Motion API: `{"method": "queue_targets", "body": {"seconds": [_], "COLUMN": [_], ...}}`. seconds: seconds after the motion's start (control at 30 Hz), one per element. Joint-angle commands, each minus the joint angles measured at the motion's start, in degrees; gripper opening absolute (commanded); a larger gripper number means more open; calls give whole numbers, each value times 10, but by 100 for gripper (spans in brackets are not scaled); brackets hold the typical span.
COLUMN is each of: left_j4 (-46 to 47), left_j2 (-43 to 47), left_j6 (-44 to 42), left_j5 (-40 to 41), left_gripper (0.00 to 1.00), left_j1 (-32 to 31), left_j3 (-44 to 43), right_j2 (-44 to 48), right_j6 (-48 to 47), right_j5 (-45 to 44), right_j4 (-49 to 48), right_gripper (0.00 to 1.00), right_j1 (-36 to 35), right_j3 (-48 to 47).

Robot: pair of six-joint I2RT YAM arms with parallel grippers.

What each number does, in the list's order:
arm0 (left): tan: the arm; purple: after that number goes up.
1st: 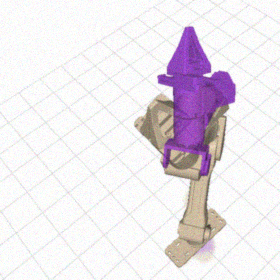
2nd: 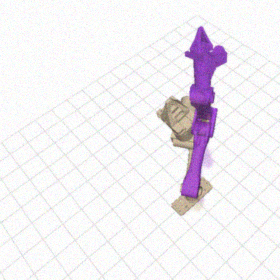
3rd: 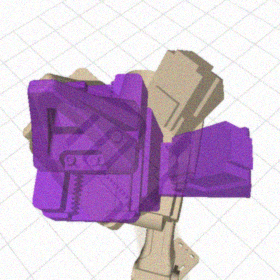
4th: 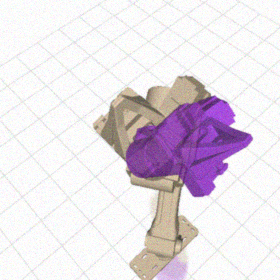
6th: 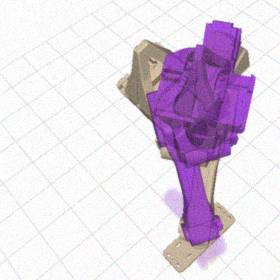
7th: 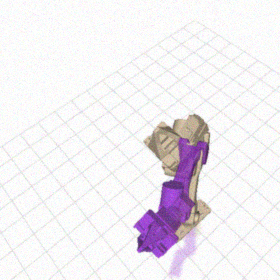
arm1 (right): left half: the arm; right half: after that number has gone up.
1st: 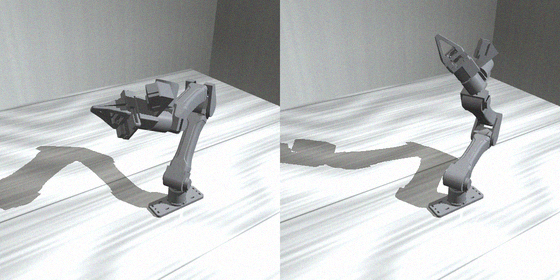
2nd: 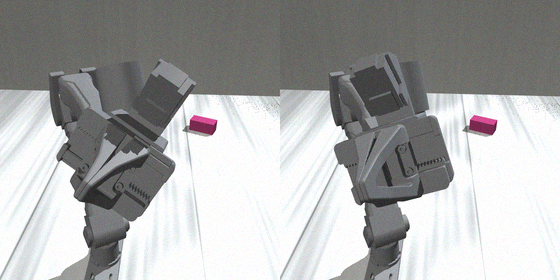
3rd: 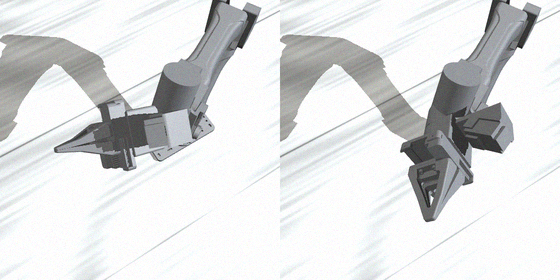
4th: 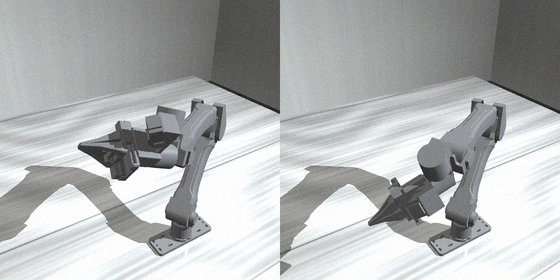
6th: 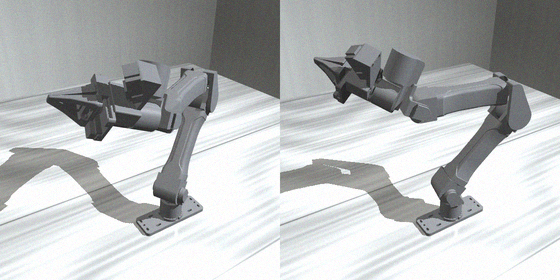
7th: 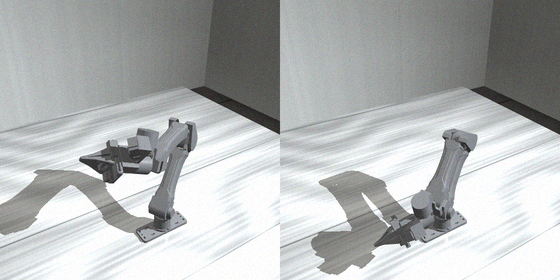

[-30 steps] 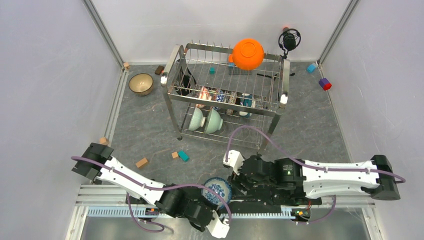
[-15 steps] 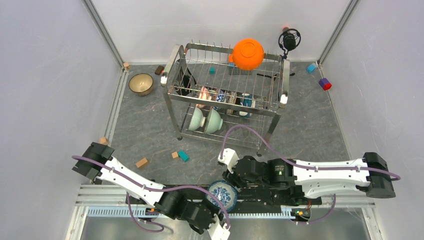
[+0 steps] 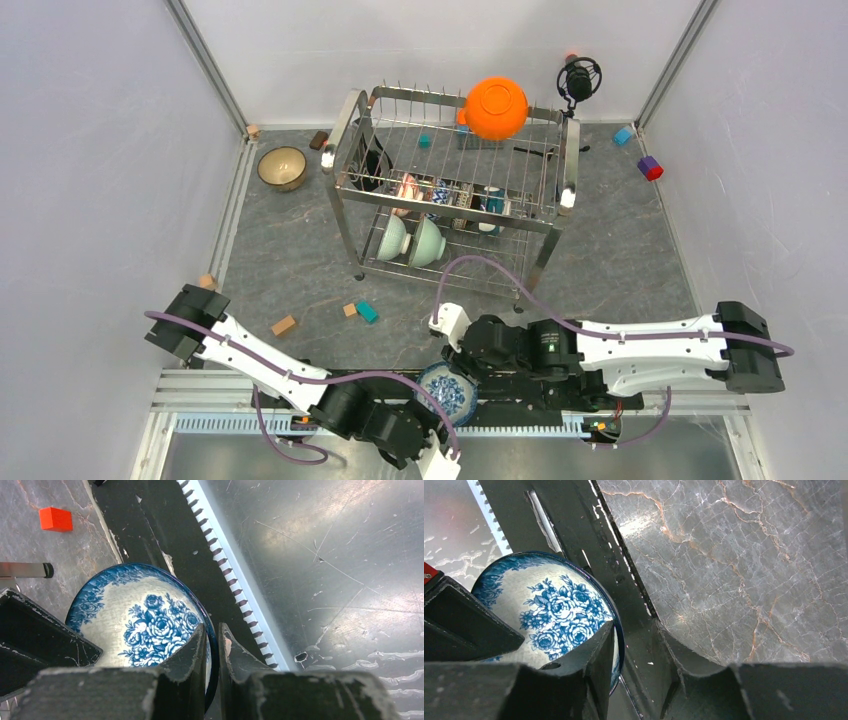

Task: Unload the bowls from the dish rack
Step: Place the bowl at the center of the board.

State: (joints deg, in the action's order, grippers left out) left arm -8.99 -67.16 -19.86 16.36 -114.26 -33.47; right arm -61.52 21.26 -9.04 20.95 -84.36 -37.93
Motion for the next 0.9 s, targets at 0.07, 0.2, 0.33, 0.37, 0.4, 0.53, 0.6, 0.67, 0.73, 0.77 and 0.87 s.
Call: {"method": "queue_targets", "body": {"seconds": [0.07,0.2,0.33,0.37,0.4,0.53,0.6,0.67,0.73,0.77,0.87], "left_j4": [53,53,58,60,64,74,75,79,86,88,106], "left_j2": [5,10,15,15,16,15,13,11,13,15,33], "left_j6": [-26,-25,-20,-18,-16,4,17,28,36,39,63], "left_j5": [10,14,18,18,19,28,31,36,41,43,50], "left_gripper": [2,2,2,2,2,16,39,56,67,92,100], "left_j1": [-6,-7,-7,-7,-7,-7,-7,-7,-7,-7,-7], "left_j3": [4,3,8,9,11,17,20,24,30,34,45], "right_j2": [-15,-20,-23,-23,-22,-10,-1,8,20,26,57], "right_j6": [1,0,0,0,0,3,6,11,17,20,29], "right_j5": [11,12,10,9,8,2,-3,-6,-7,-7,-15], "right_j4": [-9,-5,-2,0,1,5,7,9,11,13,39], "right_gripper": [34,25,10,5,0,0,0,0,0,0,0], "right_j1": [-10,-15,-19,-20,-21,-24,-25,-25,-25,-25,-27], "right_j3": [-21,-23,-26,-27,-27,-23,-17,-11,-5,-2,0]}}
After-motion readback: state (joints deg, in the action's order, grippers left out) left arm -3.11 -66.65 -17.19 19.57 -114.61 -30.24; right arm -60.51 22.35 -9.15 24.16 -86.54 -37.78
